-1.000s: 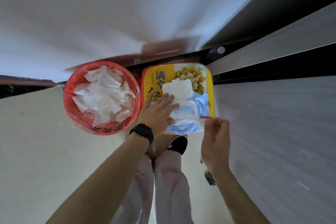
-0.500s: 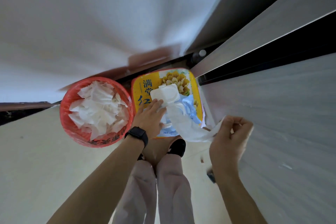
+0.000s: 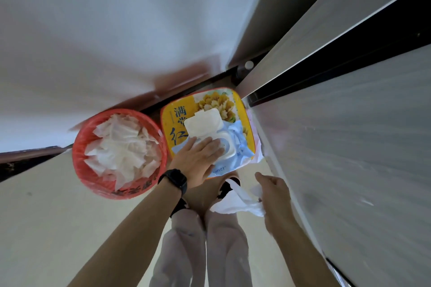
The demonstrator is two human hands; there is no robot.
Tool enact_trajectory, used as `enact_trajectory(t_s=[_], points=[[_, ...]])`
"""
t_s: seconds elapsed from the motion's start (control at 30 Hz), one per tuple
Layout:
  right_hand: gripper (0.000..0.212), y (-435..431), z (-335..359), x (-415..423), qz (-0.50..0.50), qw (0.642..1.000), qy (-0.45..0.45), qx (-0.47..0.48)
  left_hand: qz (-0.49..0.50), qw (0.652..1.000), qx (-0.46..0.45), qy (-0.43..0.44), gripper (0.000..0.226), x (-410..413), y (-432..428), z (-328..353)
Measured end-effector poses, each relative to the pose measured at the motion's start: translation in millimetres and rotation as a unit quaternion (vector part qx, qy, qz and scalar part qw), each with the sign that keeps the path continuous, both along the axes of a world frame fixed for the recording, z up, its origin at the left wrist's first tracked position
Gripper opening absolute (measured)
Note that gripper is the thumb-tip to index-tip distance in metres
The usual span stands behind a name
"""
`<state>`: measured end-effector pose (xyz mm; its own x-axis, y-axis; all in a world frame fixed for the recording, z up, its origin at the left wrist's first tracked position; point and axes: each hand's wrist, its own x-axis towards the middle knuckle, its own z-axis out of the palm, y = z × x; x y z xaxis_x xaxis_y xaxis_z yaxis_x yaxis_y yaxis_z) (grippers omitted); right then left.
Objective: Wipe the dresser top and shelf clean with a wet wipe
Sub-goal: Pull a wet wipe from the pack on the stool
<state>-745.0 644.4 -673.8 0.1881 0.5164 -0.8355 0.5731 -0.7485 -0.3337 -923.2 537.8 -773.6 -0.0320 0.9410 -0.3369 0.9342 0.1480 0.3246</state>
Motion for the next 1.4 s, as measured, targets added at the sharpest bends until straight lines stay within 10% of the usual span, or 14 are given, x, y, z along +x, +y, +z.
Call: enact_trajectory(t_s=[0.3, 0.43, 0.67, 0.9, 1.4], points=[[0.021, 2.6, -6.7, -6.9, 0.041, 0.999, 0.005, 0.018, 0.025, 0.997, -0.062, 0.036, 0.073, 20.4, 10.3, -7.6], [0.012, 4.0, -0.8, -15.9, 0.051, 0.998, 0.014, 0.027, 0.049, 0.996, 0.07, 0.022, 0.068, 6.7, 17.9, 9.9], [0.014, 7.1, 5.9, -33.0, 0.09, 0.995, 0.023, 0.031, 0.384, 0.913, -0.023, -0.137, 0.078, -57.8, 35.8, 21.3], [0.022, 5.3, 9.8, -38.4, 0.108, 0.993, 0.023, 0.033, 0.214, 0.964, 0.126, -0.095, 0.017, -20.5, 5.1, 32.1], [0.011, 9.1, 1.9, -11.7, 0.087, 0.995, 0.006, 0.041, 0.072, 0.996, 0.023, 0.05, 0.066, 34.6, -27.2, -7.2]])
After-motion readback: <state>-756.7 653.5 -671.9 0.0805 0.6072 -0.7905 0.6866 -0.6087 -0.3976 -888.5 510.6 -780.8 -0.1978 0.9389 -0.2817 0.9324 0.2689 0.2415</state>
